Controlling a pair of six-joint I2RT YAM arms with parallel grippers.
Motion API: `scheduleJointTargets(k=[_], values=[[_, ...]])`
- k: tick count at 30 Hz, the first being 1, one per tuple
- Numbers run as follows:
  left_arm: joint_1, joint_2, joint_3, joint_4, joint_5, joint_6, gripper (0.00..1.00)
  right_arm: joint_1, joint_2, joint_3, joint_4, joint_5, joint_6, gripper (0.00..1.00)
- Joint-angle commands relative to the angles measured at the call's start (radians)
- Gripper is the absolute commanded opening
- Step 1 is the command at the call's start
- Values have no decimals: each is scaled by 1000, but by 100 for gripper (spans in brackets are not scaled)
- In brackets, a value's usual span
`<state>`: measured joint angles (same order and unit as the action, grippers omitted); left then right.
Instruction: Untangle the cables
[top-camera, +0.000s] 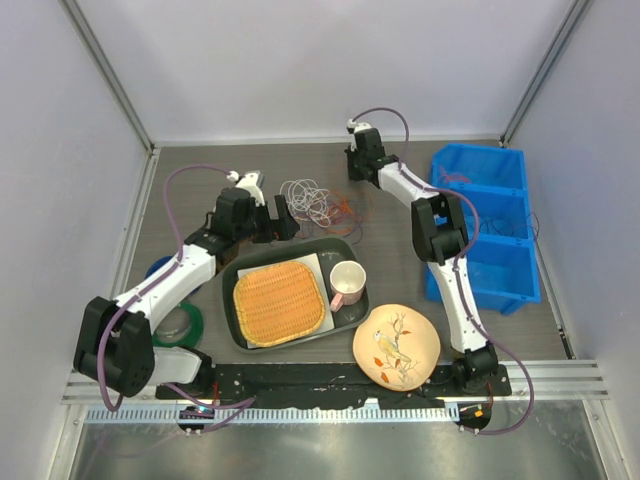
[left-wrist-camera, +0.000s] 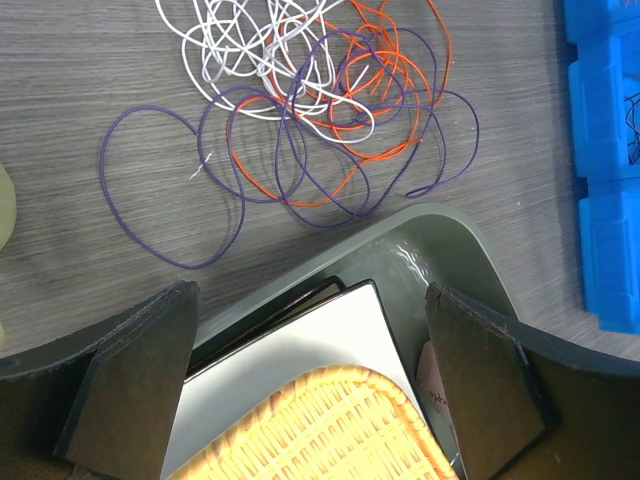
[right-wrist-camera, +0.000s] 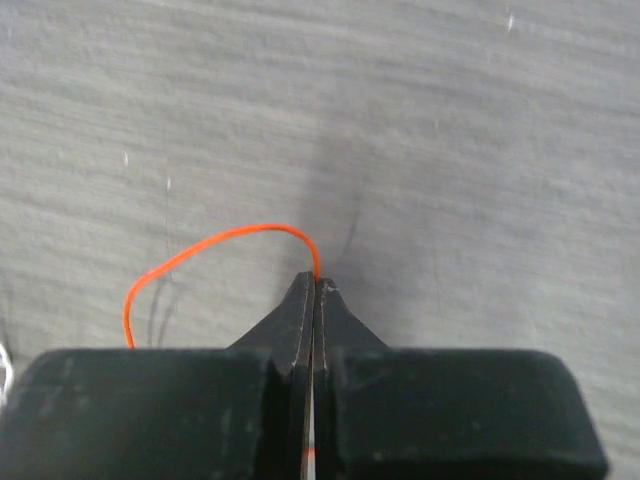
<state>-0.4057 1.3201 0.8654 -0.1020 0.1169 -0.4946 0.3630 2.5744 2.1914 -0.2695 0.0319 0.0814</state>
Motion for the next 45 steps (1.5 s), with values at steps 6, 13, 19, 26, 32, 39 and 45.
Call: scheduleJointTargets(k=[6, 13, 19, 26, 32, 39, 45], values=[[1, -33, 29, 15, 101, 16, 100, 25, -541, -336, 220, 92, -28, 1], [2, -55, 20, 15, 112, 18, 100, 57, -847, -435, 328, 221, -75, 1], [1, -79, 14, 12, 107, 19, 100, 57, -944, -296, 277, 457, -130, 1], [1, -101, 4, 15, 119, 25, 100, 33, -955, -59, 159, 666, -170, 1], [1, -116, -12, 66, 234, 80, 100, 13, -1000, 1, 26, 410, -91, 1], [-225, -29, 104, 44, 171, 239, 100, 14, -1184, -353, 56, 32, 99, 1], [-340, 200, 227, 239, -25, 190, 100, 14, -1350, -637, 236, -64, 104, 1]])
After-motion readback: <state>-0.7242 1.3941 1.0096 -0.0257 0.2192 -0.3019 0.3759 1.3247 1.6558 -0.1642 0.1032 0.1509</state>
